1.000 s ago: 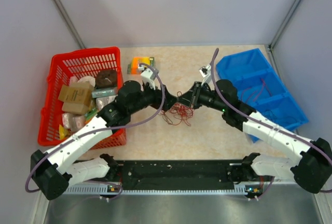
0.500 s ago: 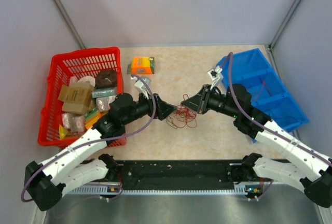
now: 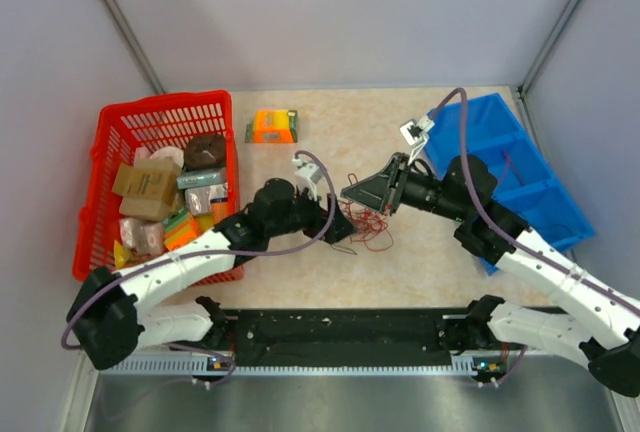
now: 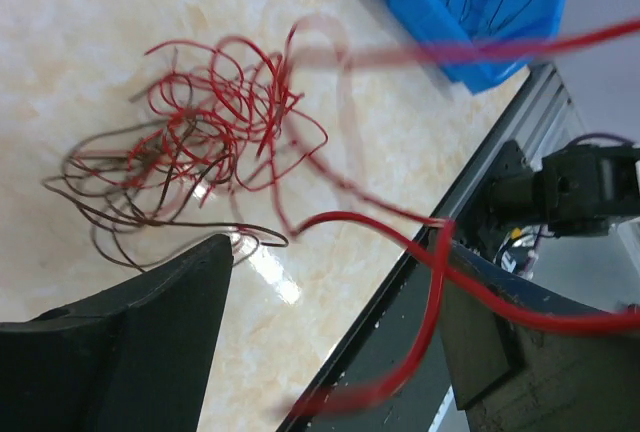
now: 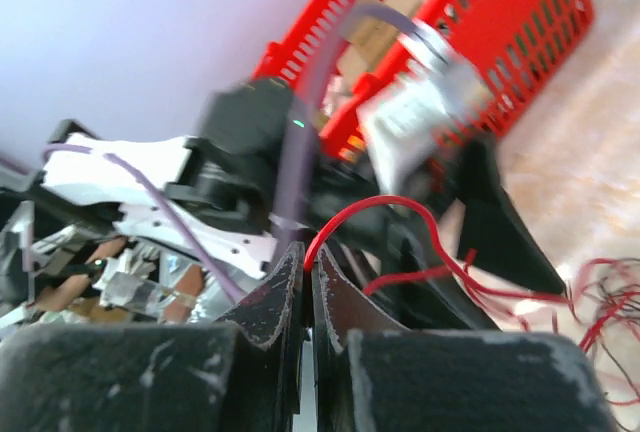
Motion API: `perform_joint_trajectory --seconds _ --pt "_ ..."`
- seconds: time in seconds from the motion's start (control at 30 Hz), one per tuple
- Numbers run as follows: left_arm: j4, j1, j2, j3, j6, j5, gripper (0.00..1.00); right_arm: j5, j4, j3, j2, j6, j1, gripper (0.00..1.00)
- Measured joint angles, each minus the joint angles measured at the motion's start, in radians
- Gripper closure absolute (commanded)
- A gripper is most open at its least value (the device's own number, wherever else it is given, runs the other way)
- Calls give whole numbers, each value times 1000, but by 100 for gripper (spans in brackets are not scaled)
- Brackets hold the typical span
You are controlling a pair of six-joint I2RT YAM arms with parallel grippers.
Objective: Untangle the cables
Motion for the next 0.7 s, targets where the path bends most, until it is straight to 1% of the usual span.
perform_joint_trajectory --seconds 0.07,0.17,0.23,0.33,0.5,0.63,0.7 --pt "4 -44 56 3 -2 -13 19 -16 16 31 4 17 8 100" --pt "-3 -79 122 18 -10 -52 25 -29 30 102 8 32 37 100" --pt "-12 -80 160 35 -13 -107 28 -33 27 156 2 33 58 100" --pt "-52 -75 200 67 -21 -211 29 -21 -19 230 -29 20 66 100" --pt "-69 -62 195 54 -24 -313 28 62 -163 376 -149 -41 67 100" --pt "-70 -52 156 8 -24 -351 28 120 -214 482 -222 -85 67 100" --pt "-72 -48 138 -8 -23 -365 30 143 -224 529 -238 -106 67 100"
